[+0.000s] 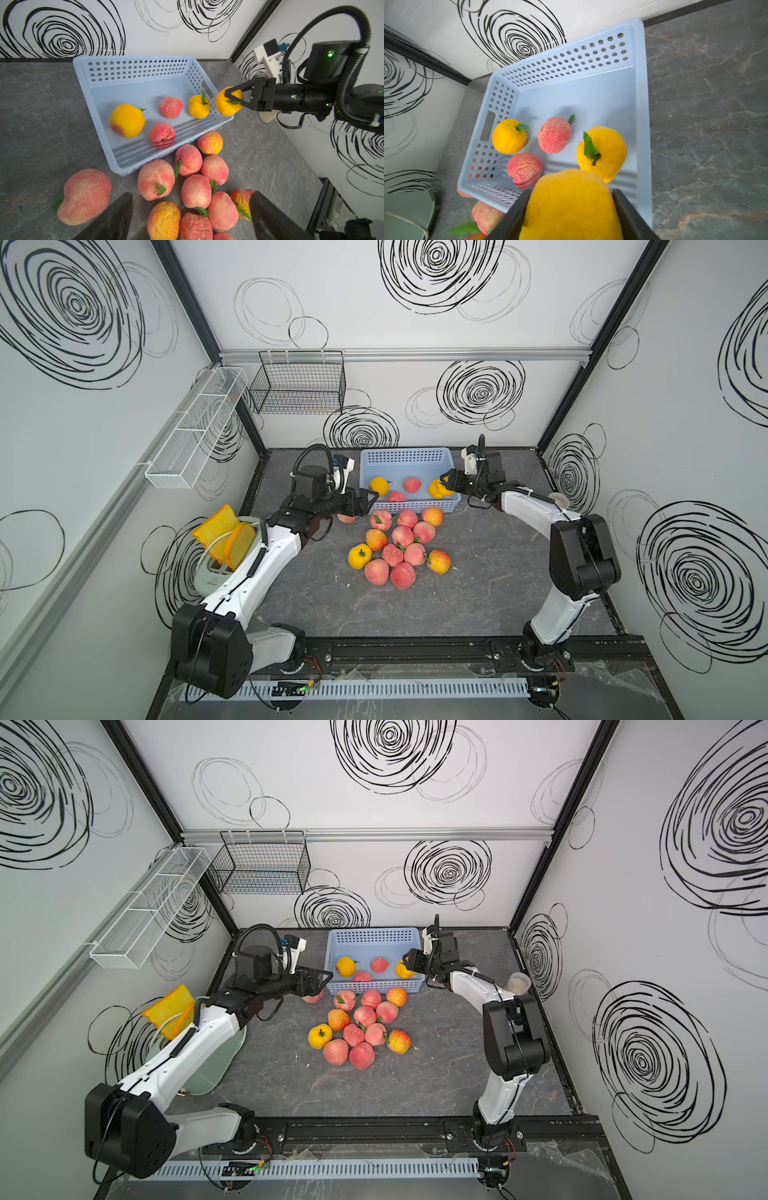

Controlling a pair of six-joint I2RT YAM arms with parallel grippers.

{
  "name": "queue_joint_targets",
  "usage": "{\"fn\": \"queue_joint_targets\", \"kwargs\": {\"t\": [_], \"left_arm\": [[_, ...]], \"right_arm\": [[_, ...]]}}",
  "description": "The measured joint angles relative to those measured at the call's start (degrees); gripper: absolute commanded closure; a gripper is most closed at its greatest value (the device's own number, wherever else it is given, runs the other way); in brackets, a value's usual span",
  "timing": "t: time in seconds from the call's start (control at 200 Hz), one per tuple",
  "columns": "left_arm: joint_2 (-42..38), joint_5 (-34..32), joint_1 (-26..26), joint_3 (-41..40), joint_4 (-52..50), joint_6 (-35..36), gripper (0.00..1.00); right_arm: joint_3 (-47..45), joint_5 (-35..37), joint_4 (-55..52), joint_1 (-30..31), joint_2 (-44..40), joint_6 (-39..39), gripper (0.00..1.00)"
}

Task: Put the peaches into the basket
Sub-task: Pick up the peach from the center of the board, then place the peach in the basket.

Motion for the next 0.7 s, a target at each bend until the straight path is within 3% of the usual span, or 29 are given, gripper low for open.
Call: {"fn": "queue_joint_targets", "kwargs": {"t": [0.35,0.7], "left_arm": [[0.00,1.31,3.50,0.00,0.72,-0.81,0.09],[0.02,2.27,3.76,0.00,1.31,-1.29,0.09]], "right_arm": [[11.06,3.93,-0.02,6.88,11.21,-0.96,0.42],[12.66,7.28,-0.85,9.77,15.04,-2.16,0.41]]}}
